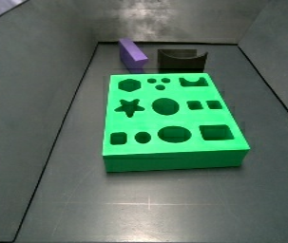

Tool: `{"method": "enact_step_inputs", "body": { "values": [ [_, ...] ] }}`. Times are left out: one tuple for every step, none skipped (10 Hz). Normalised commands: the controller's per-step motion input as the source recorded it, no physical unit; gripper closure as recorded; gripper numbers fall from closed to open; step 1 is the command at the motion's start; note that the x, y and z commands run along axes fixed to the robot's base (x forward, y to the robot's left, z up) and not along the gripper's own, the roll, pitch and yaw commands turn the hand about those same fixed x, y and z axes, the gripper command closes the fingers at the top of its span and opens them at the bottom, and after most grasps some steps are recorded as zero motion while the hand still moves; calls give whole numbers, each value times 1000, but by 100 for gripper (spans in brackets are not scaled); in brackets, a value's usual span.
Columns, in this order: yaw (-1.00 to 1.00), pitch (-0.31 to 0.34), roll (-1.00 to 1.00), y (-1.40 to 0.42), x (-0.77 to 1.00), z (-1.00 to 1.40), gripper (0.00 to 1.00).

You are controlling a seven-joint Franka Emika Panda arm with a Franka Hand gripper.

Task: Pick up the arch object. Move up. Place the arch object on the fixture. Regrasp the arch object. Rotate the arch object. Move to above the board. Insert the arch object.
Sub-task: Pick up the arch object.

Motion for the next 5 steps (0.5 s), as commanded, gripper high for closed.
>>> {"method": "enact_step_inputs", "body": {
  "values": [
    [-89,-180,130,0,-289,-549,0],
    [426,-100,183,0,0,-829,0],
    [863,-44,0,77,49,-680,0],
    [866,-41,-19,89,71,-734,0],
    [737,-7,-10,17,226,-769,0]
  ]
}}
